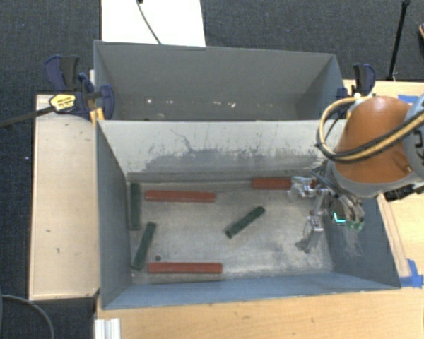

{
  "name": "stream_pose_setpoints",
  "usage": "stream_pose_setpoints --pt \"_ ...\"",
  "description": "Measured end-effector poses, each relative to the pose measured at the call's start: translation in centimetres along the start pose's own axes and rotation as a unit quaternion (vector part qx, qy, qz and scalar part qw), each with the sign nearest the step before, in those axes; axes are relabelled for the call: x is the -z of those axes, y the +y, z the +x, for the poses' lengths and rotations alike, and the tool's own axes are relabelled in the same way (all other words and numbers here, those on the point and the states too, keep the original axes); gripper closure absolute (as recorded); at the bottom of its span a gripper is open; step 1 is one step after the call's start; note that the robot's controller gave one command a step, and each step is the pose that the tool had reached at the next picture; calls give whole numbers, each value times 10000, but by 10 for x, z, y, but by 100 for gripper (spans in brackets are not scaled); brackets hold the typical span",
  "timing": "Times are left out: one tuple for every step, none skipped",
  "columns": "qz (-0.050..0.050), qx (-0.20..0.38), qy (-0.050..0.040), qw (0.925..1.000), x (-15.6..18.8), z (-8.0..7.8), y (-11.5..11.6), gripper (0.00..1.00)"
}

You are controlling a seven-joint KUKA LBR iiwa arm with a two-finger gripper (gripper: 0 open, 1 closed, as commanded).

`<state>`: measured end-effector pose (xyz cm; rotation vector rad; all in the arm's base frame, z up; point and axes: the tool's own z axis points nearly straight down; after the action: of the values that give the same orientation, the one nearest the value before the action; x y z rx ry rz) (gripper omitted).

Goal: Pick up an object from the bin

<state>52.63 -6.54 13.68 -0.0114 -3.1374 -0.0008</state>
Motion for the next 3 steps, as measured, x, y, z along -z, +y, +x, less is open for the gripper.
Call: stream_pose_setpoints --pt "-22 -206 -26 9998 -70 -35 84 0" --pt "-1 -229 -42 9997 -66 -35 77 100" --pt "-4 -200 -76 9998 58 -38 82 100"
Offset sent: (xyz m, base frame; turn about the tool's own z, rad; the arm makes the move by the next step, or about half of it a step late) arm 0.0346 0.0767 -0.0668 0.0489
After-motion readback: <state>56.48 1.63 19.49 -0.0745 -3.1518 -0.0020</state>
